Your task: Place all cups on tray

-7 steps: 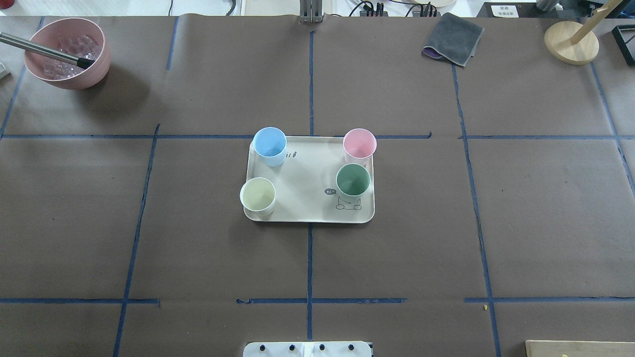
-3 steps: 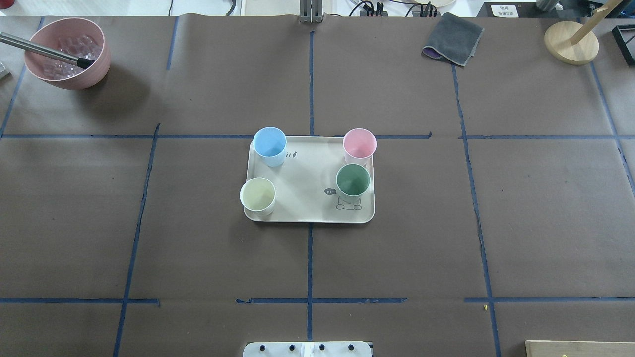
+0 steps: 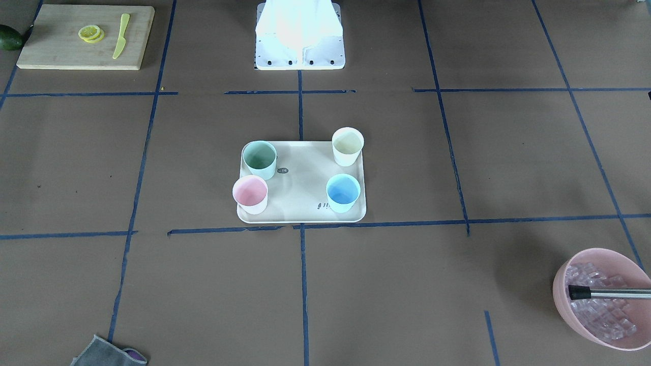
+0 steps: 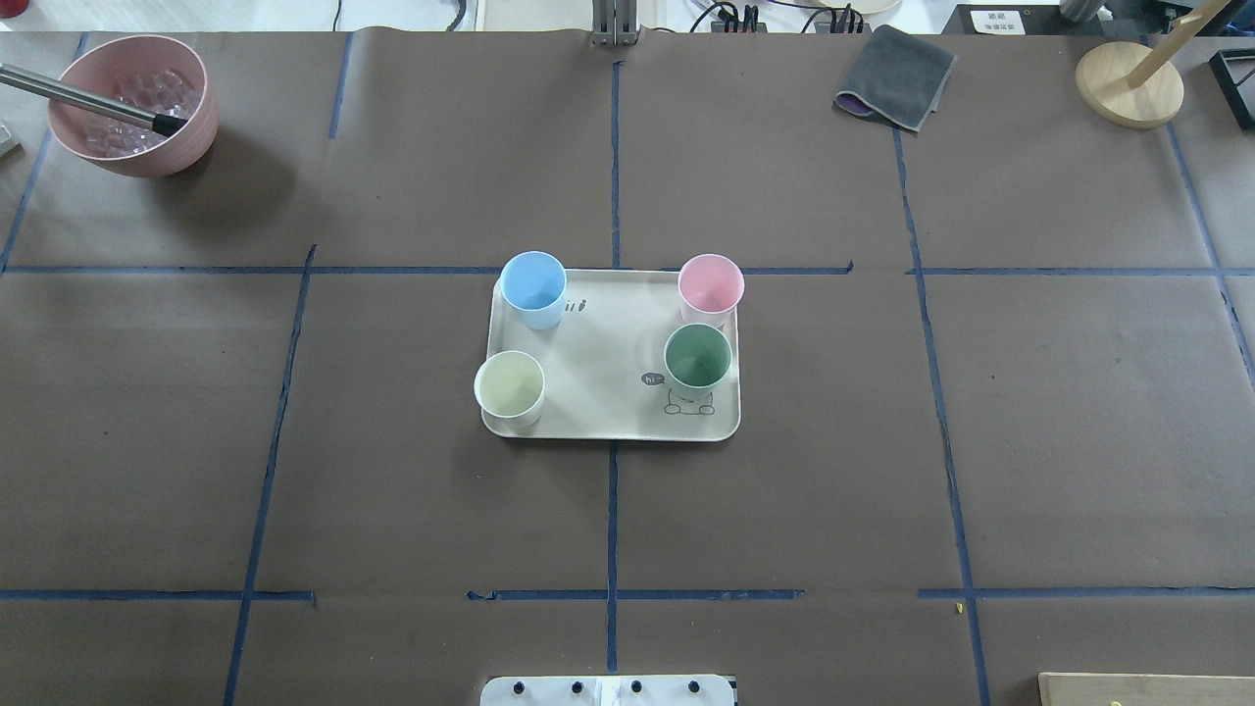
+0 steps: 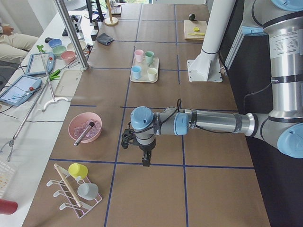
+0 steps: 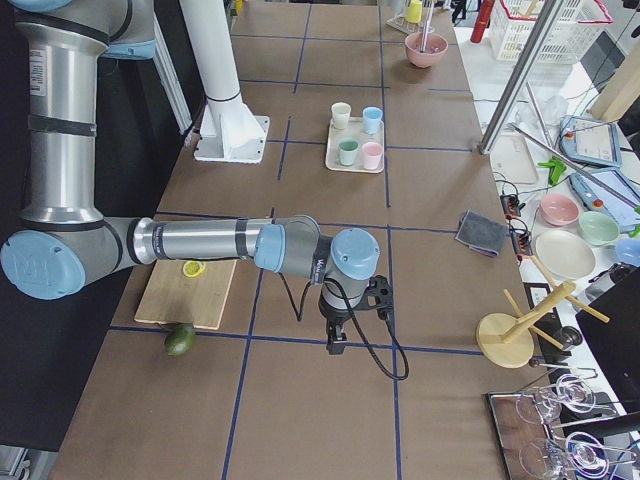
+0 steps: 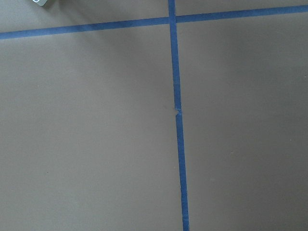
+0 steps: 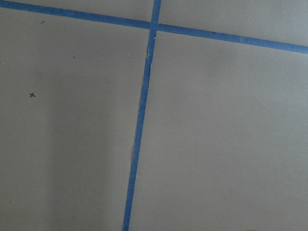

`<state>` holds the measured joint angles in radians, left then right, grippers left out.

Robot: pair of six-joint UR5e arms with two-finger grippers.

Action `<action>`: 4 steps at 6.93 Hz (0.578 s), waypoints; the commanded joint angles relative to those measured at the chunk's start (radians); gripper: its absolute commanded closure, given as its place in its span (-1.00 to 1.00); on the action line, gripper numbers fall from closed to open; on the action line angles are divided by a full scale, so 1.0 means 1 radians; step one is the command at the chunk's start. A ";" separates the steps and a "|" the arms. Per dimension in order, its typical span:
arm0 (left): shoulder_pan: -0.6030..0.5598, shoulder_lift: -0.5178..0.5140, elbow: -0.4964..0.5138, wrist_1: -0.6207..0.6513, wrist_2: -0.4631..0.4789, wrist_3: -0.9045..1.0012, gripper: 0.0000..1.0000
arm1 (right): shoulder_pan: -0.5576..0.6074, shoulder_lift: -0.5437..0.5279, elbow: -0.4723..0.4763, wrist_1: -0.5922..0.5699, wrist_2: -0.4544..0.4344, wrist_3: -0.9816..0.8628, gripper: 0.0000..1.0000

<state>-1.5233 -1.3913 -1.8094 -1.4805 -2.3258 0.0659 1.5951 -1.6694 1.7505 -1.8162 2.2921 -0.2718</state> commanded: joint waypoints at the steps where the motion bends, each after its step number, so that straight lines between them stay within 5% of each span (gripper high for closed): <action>1: 0.000 0.000 -0.001 -0.001 -0.001 0.000 -1.00 | 0.000 -0.001 -0.002 0.000 0.001 -0.001 -0.99; 4: 0.000 0.000 -0.002 -0.001 -0.003 0.000 -1.00 | 0.000 -0.003 -0.002 0.000 0.010 -0.001 -0.99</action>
<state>-1.5232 -1.3913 -1.8114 -1.4818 -2.3274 0.0660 1.5953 -1.6715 1.7488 -1.8162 2.3005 -0.2726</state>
